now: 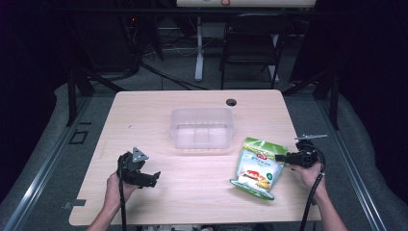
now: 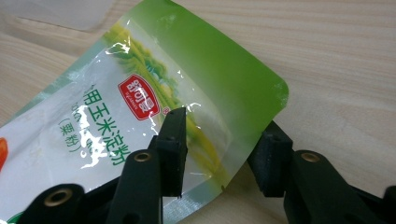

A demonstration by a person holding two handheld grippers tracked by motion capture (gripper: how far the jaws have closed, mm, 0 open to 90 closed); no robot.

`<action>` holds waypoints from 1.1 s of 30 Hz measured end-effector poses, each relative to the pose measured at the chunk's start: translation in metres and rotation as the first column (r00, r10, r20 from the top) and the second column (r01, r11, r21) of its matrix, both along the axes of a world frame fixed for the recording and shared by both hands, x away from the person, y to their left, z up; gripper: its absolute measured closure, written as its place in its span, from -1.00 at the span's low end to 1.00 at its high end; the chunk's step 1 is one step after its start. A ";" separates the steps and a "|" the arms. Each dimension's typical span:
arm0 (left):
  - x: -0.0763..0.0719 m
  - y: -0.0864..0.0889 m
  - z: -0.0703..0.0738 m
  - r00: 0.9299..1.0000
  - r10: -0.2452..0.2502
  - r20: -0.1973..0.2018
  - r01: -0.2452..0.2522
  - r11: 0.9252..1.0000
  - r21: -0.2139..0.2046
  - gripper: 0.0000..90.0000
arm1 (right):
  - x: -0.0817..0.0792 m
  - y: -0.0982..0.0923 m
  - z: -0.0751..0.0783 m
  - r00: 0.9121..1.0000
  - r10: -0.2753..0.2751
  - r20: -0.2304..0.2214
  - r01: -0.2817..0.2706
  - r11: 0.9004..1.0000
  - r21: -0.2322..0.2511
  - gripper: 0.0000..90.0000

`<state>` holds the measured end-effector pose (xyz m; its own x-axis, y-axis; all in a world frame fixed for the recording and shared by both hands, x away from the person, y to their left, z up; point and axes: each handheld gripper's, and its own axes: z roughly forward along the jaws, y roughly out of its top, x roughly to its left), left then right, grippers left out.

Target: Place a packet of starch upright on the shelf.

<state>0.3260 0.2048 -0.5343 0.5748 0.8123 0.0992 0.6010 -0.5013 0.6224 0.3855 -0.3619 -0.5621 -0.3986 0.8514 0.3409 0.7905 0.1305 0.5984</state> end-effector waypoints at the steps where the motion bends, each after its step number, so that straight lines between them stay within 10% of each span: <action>1: 0.000 0.000 0.000 1.000 -0.001 0.000 0.001 1.000 0.000 -0.95 | 0.001 0.001 0.000 1.000 0.002 -0.004 -0.002 1.000 0.009 0.48; 7: 0.000 0.000 0.000 1.000 0.001 0.001 -0.001 1.000 -0.005 -0.95 | -0.001 0.005 0.004 1.000 0.007 0.004 -0.007 1.000 0.002 0.98; 33: 0.001 0.003 -0.001 1.000 0.010 -0.008 -0.010 1.000 -0.012 -0.96 | -0.036 0.007 0.078 0.996 -0.025 0.085 0.012 0.989 0.145 1.00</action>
<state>0.3271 0.2081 -0.5354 0.5674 0.8191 0.0848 0.6111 -0.4879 0.6233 0.3496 -0.3546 -0.4845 -0.4165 0.8033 0.4258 0.7367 0.0238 0.6758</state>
